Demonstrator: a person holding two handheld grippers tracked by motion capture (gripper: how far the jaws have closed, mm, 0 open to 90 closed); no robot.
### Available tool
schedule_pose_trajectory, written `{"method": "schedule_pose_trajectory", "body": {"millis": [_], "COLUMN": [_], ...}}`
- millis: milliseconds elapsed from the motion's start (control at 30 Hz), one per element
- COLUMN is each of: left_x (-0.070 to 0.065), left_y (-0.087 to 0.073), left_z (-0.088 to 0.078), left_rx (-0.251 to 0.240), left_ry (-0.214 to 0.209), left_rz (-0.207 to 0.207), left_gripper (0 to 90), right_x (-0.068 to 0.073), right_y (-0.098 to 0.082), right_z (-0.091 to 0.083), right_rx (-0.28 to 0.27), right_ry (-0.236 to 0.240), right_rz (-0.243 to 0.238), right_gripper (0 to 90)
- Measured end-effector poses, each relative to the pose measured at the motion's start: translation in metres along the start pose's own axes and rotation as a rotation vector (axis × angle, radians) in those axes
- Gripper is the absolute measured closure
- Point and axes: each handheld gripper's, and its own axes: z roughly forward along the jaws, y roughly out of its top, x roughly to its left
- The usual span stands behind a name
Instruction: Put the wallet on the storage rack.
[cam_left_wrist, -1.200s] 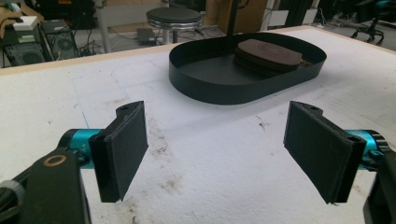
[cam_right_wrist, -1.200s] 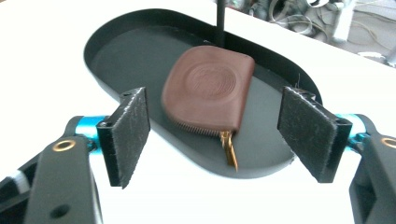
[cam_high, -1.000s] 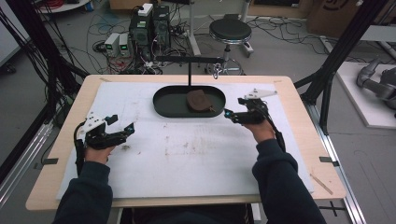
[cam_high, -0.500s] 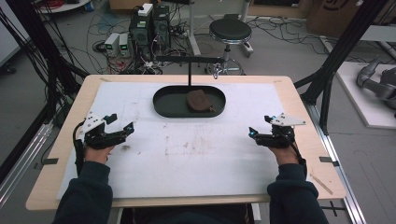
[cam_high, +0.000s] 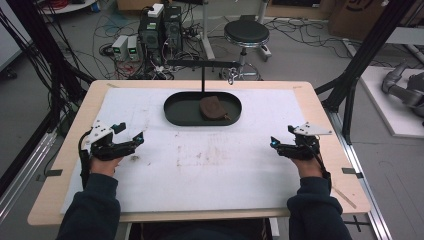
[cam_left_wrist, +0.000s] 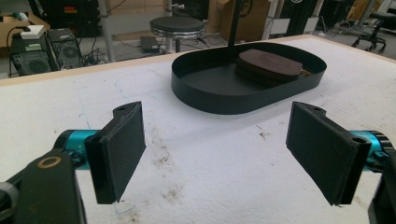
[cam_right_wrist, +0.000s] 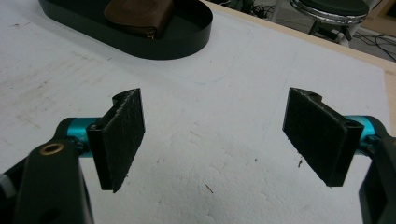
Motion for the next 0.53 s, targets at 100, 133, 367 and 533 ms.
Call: {"method": "schedule_pose_trajectory", "body": {"millis": [100,133,367,533], "left_x": [0.0008,0.0009,0.0018,0.0018], "left_y": [-0.0001,-0.0001,-0.0011,-0.0013], "left_z": [0.0001,0.0001,0.0017,0.0021], "left_rx": [0.001,0.001,0.005,0.009], "left_ry": [0.002,0.004,0.011,0.01], "left_rz": [0.002,-0.001,-0.001,-0.006], "left_gripper": [19.6,19.6,19.6,19.6], "right_x": [-0.0004,-0.0005,-0.0025,-0.0048], "right_y": [-0.0001,-0.0002,-0.0016,-0.0021], "right_z": [0.0016,0.0019,0.0034,0.0033], "right_rx": [0.007,0.011,0.022,0.019], "right_ry": [0.0,-0.003,-0.013,-0.013], "right_rz": [0.0,-0.002,-0.005,-0.001], "right_gripper": [21.3,21.3,21.3,21.3]}}
